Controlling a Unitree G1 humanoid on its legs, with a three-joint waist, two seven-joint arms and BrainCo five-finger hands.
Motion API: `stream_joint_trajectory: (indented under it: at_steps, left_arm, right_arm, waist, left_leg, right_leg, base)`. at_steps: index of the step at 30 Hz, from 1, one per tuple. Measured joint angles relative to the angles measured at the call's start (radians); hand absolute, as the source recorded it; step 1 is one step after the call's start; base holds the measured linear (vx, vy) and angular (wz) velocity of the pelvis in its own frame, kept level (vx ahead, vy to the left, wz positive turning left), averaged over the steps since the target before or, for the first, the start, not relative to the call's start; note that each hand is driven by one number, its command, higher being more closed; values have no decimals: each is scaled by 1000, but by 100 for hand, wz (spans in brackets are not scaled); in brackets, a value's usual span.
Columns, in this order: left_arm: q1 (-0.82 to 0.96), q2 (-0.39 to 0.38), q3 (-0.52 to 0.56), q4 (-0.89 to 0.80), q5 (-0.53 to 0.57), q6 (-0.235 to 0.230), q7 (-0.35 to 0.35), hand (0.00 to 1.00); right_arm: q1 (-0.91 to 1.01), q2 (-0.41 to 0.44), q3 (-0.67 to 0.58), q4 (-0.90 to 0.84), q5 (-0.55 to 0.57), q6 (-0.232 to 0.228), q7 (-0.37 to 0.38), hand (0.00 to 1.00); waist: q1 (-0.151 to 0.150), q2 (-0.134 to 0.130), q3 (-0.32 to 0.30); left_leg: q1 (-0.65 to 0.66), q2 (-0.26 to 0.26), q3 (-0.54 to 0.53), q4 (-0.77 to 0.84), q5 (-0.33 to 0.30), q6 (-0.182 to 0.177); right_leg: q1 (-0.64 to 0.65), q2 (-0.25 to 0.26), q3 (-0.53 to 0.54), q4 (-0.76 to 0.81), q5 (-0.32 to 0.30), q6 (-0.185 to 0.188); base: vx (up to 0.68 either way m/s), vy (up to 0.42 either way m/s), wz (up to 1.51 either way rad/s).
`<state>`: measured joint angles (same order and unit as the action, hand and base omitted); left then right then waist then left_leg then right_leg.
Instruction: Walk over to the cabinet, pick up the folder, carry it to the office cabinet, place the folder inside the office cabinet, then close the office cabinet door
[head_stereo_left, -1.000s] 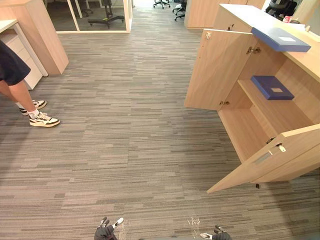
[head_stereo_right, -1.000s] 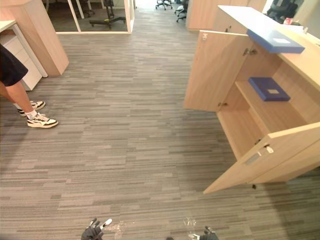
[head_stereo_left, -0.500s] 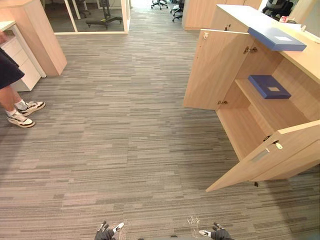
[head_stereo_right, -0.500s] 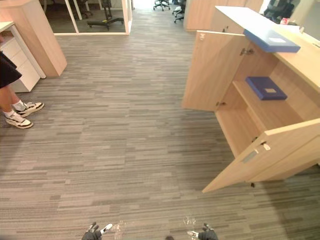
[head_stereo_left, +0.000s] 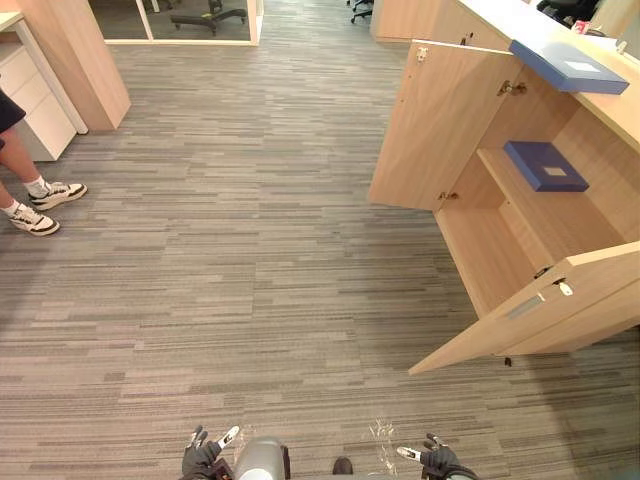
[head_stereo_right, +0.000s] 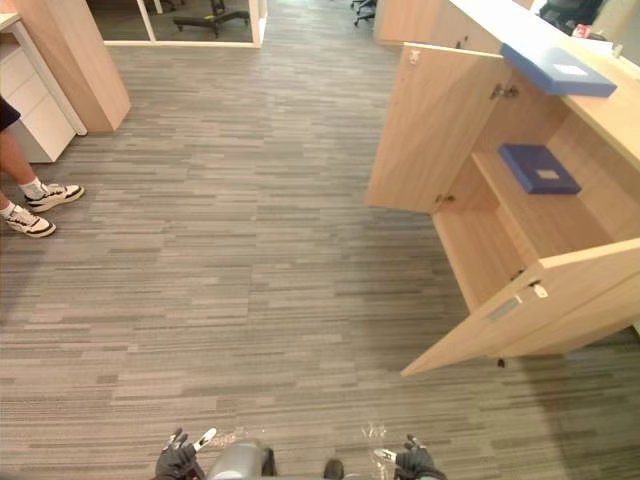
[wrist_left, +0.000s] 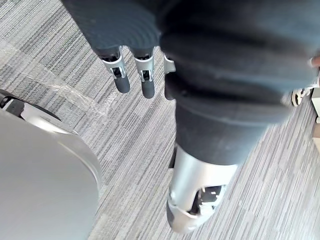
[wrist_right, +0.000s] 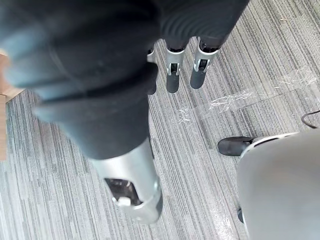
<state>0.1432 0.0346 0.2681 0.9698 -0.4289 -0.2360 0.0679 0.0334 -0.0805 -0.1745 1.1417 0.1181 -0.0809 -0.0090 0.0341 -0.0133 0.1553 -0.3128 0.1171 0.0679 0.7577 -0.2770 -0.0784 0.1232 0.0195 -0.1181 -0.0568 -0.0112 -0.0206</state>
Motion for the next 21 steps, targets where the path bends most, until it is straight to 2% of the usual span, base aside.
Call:
stream_joint_trajectory:
  at_steps: [2,3,4,6,7,8,9,10,11,12,13,14,15,16,17,18,19,20,21]
  left_arm:
    - [-1,0,9,0,-10,-1,-6,0]
    - [-3,-3,13,-2,-11,-1,-7,0]
    - [-3,-4,14,-4,-10,-1,-7,0]
    - [7,-18,28,-20,-8,-9,-5,0]
    - [11,-18,30,-21,-7,-9,-2,0]
    - [10,-18,29,-27,5,-9,4,0]
    - [10,-15,30,-33,5,-9,5,0]
    - [8,-8,29,-35,13,-9,9,0]
    - [6,0,29,-35,34,-9,14,0]
    - [5,-1,28,-34,43,-9,15,0]
    - [6,-4,24,-27,51,-9,16,0]
    - [9,-7,20,-21,65,-9,16,0]
    - [10,-6,10,-21,69,-9,16,0]
    - [8,-3,-15,-30,71,-11,16,0]
    - [1,0,-35,-30,72,-13,15,0]
    - [-1,1,-39,-28,76,-13,15,0]
    - [-1,8,-45,-26,83,-13,16,0]
    - [0,14,-50,-25,84,-14,17,0]
    - [1,17,-54,-25,84,-15,18,0]
  right_arm:
    - [-2,5,-2,-1,21,0,0,0]
    - [-1,5,-2,-6,21,0,0,0]
    - [0,5,-2,-7,21,0,0,0]
    - [9,9,0,-10,20,1,0,0]
    - [11,12,-1,-11,20,1,-1,0]
    - [8,28,-12,-11,17,3,1,0]
    - [7,38,-32,-14,16,3,4,0]
    - [7,59,-56,-17,18,4,5,0]
    - [8,70,-79,-13,16,5,6,0]
    - [6,72,-82,-13,16,5,6,0]
    - [6,74,-90,-12,16,5,7,0]
    - [8,74,-109,-11,16,6,8,0]
    - [9,73,-113,-12,16,6,8,0]
    - [10,68,-120,-13,16,4,6,0]
    - [10,60,-121,-41,18,2,4,0]
    - [9,56,-119,-52,18,0,5,0]
    - [6,51,-112,-73,19,-3,4,0]
    - [4,49,-103,-84,20,-8,3,0]
    - [0,49,-97,-86,21,-10,3,0]
  waist:
    - [4,-2,6]
    - [5,-2,7]
    - [5,-3,7]
    - [14,6,2]
    - [16,6,0]
    - [24,1,-4]
    - [26,-12,-6]
    - [27,-35,-21]
    - [29,-47,-31]
    - [31,-48,-34]
    - [35,-48,-45]
    - [35,-46,-65]
    - [26,-44,-73]
    - [10,-44,-82]
    - [-1,-42,-81]
    - [-11,-41,-78]
    - [-27,-30,-68]
    - [-32,-20,-58]
    - [-30,-17,-54]
  left_leg:
    - [-37,1,-30,-162,8,2]
    - [-55,2,-35,-259,33,-3]
    - [-58,3,-36,-285,40,0]
    - [-64,27,-45,-457,149,-21]
    - [-55,26,-16,-456,212,-36]
    - [-54,17,31,-428,278,-15]
    - [-56,1,42,-406,257,1]
    - [-44,-33,65,-398,225,20]
    - [-12,-63,95,-410,206,33]
    - [10,-74,110,-418,195,44]
    - [64,-106,145,-447,184,71]
    - [108,-135,162,-482,173,95]
    - [127,-152,161,-494,167,103]
    - [170,-186,155,-520,156,122]
    - [225,-209,158,-549,146,141]
    - [253,-218,157,-559,141,150]
    - [321,-221,144,-584,139,152]
    - [384,-207,133,-600,139,151]
    - [406,-198,137,-602,138,150]
  right_leg:
    - [-11,-55,17,11,-17,25]
    - [-11,-90,18,14,-29,44]
    - [-11,-100,18,16,-34,50]
    - [-1,-161,25,45,-83,121]
    - [0,-181,27,52,-98,135]
    - [2,-212,20,73,-106,146]
    - [3,-228,17,84,-105,145]
    - [-10,-267,6,125,-94,137]
    - [-25,-304,13,161,-68,145]
    - [-27,-319,16,178,-54,145]
    - [-45,-355,25,233,-28,142]
    - [-80,-391,46,319,-12,123]
    - [-105,-410,48,381,-2,124]
    - [-165,-453,48,532,27,99]
    - [-240,-494,39,727,74,8]
    - [-277,-509,29,835,78,-27]
    - [-321,-519,-25,994,49,-35]
    - [-342,-503,-105,1062,-24,-18]
    - [-352,-485,-139,1057,-65,-12]
  base:
    - [183,215,-17]
    - [213,262,-5]
    - [254,303,-1]
    - [316,366,-8]
    - [364,421,-22]
    - [395,412,-23]
    - [418,402,-27]
    - [520,416,-25]
    - [351,266,-29]
    - [432,328,-52]
    - [455,384,-59]
    - [536,438,-51]
    - [510,413,-17]
    - [398,262,6]
    - [392,244,11]
    - [390,190,12]
    - [367,118,11]
    - [349,86,3]
    - [294,15,-12]
